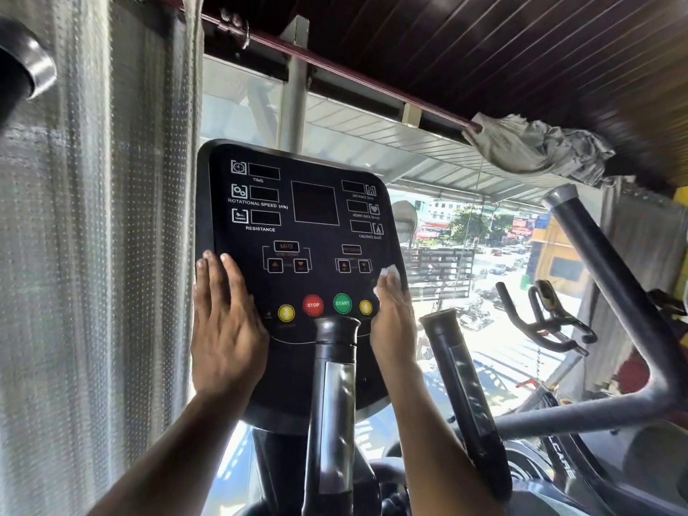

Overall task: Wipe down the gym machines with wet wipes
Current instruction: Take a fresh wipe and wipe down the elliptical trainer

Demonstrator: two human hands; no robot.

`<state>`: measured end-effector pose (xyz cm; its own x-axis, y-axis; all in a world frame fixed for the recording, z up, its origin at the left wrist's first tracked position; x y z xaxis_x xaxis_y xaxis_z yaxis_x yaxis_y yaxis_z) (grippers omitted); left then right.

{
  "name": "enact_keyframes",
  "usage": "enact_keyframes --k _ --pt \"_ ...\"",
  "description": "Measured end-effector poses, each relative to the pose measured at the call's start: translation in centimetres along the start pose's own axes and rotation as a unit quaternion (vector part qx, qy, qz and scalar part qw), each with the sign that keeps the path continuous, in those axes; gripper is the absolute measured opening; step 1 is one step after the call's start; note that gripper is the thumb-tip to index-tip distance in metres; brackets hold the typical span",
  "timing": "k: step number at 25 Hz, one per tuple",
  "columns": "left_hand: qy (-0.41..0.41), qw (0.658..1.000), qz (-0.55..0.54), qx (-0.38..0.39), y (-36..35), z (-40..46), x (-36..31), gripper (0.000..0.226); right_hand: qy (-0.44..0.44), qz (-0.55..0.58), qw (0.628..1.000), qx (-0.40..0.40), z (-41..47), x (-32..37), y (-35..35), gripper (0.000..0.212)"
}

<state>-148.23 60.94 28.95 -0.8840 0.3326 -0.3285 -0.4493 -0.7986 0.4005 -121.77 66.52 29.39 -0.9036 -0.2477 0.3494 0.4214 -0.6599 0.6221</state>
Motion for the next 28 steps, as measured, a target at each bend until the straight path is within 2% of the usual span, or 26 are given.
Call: enact_keyframes --k 3,6,11,12,15,16,17,19,21,23,24,26,28 --pt "0.001 1.000 -0.007 0.004 0.1 0.0 0.1 0.065 0.030 0.066 0.996 -0.043 -1.7 1.9 -0.1 0.050" --pt "-0.006 1.000 -0.013 0.001 0.2 0.1 -0.1 0.064 0.048 0.052 0.995 -0.071 -4.8 1.2 0.5 0.042" --pt "-0.012 1.000 -0.014 0.015 0.0 -0.1 0.0 0.068 -0.033 0.088 0.994 -0.057 -0.7 -0.6 1.7 0.039" --pt "-0.010 1.000 -0.016 0.011 0.1 -0.1 -0.1 0.067 -0.022 0.087 0.995 -0.042 0.2 0.8 1.4 0.040" --pt "-0.013 0.999 -0.029 0.002 0.5 0.0 0.0 0.064 0.117 0.056 0.991 0.025 -2.2 6.5 -0.2 0.045" --pt "-0.010 0.999 -0.033 0.004 0.4 0.0 0.1 0.062 0.147 0.056 0.987 0.034 -4.1 6.8 -0.3 0.045" --pt "-0.005 0.999 -0.036 0.008 0.3 -0.1 0.2 0.062 0.145 0.046 0.988 0.011 -5.7 6.1 0.4 0.041" --pt "0.007 0.999 -0.043 0.016 -0.1 -0.2 0.4 0.062 0.098 0.044 0.993 -0.047 -6.6 2.8 2.0 0.028" --pt "0.010 0.999 -0.044 0.014 -0.2 -0.1 0.6 0.063 -0.010 0.076 0.996 -0.056 -4.3 -0.4 2.2 0.019" --pt "0.007 0.999 -0.041 0.019 -0.4 -0.1 0.6 0.061 -0.097 0.114 0.985 -0.084 -1.3 -1.1 2.0 0.024" --pt "0.008 0.999 -0.042 0.022 -0.5 0.0 0.7 0.061 -0.092 0.143 0.982 -0.087 0.0 0.3 1.4 0.031" --pt "0.018 0.998 -0.048 0.031 -0.6 0.1 0.9 0.061 0.010 0.138 0.989 -0.061 0.8 5.4 0.1 0.033" --pt "0.021 0.997 -0.049 0.047 -0.6 0.1 0.9 0.063 0.099 0.117 0.988 0.000 -1.4 8.8 -0.2 0.016"
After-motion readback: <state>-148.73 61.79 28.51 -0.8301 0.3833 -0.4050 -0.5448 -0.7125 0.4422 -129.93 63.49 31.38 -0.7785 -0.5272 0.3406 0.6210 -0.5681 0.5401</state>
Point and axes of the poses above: each hand's wrist, its own z-axis towards the middle knuckle, its own y-axis out of the back of the hand, x = y × z, the point moved 9 cm from there along z, towards the middle knuckle, and after that the axes turned 8 degrees about x, right-handed, at the moved point
